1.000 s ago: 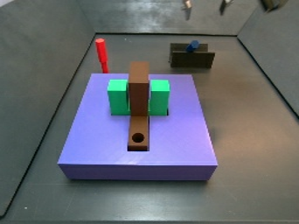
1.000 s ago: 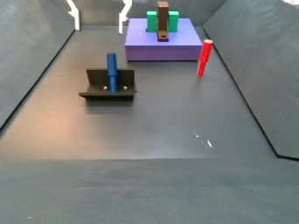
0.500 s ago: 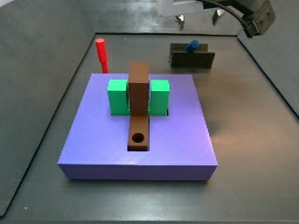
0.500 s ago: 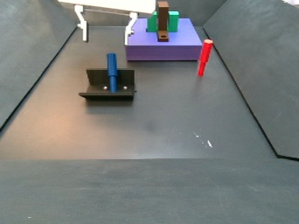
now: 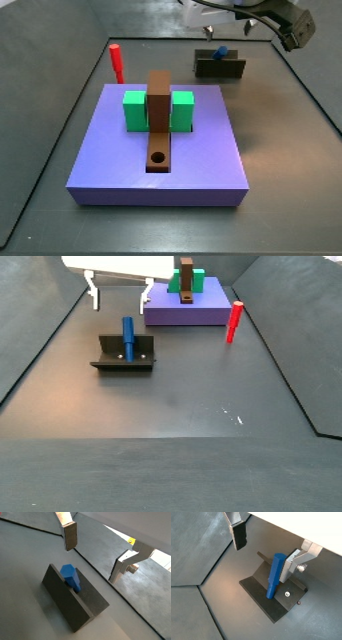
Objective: Pick up the blue object. Move up. Place the blue object on the fixture. Regrasp the blue object. Move to above the board. Insert the blue object.
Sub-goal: Regrasp the blue object.
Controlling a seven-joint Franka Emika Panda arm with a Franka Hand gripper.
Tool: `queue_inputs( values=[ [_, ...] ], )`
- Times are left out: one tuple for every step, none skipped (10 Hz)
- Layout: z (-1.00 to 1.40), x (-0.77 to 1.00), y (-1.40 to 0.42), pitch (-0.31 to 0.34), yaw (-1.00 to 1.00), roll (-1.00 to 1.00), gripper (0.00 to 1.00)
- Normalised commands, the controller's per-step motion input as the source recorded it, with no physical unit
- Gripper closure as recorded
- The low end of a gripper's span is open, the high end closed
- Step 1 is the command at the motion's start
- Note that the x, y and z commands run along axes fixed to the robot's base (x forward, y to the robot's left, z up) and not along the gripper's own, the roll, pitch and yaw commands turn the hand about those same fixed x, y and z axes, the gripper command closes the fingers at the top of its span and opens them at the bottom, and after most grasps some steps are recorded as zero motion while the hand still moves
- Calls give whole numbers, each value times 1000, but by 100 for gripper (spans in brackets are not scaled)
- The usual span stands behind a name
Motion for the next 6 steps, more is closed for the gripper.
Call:
queue_inputs(
  values=[
    [-226, 0, -143, 0, 154, 91, 0],
    [-186, 0, -231, -6, 169, 31, 0],
    [-86, 151, -269, 0, 177, 77, 0],
    [-109, 51, -160, 0, 131, 137, 0],
    [-109, 0, 0, 0, 100, 231, 0],
    [-83, -43, 0, 0, 149, 197, 0]
  ],
)
